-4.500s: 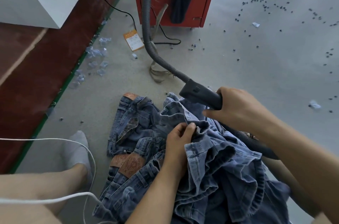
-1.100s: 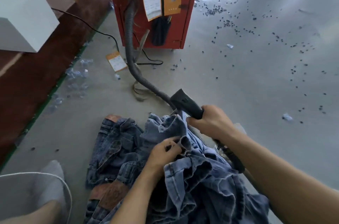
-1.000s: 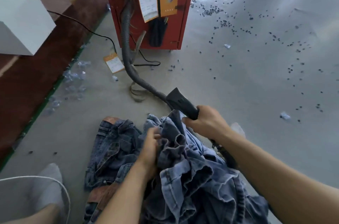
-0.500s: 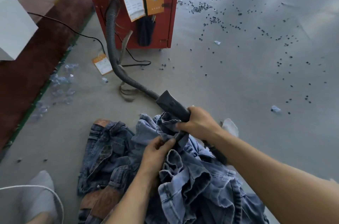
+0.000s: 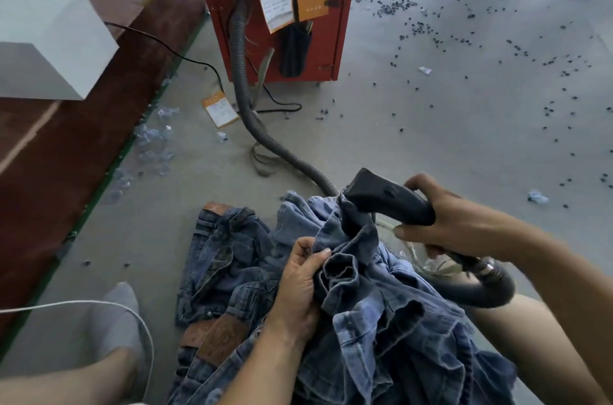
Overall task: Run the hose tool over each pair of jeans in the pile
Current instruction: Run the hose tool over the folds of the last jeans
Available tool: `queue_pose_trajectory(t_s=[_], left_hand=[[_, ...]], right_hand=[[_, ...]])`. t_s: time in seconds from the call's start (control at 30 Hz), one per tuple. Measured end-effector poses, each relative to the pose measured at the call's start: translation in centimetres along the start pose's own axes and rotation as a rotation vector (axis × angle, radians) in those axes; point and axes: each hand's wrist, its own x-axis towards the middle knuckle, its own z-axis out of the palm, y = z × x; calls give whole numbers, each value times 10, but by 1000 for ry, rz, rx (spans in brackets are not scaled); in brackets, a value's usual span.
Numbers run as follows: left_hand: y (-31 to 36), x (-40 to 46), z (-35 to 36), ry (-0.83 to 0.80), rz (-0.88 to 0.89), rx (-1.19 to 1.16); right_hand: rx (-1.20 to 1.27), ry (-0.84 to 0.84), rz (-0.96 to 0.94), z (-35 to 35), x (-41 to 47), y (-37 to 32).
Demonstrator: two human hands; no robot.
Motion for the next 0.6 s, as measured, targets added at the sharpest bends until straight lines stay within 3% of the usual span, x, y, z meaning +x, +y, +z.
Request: queue_pose_trajectory(t_s=[0.23,0.37,0.6], left_hand=[[2,3,-2,37,-37,-47],[1,5,-2,9,-55,-44],[3,5,-10,54,-83,-154]], right_hand=[[-91,3,-68,-29,-13,-6],[-186,-143,-65,-7,0,-17],[-156,-82,-44,26,27,-31]])
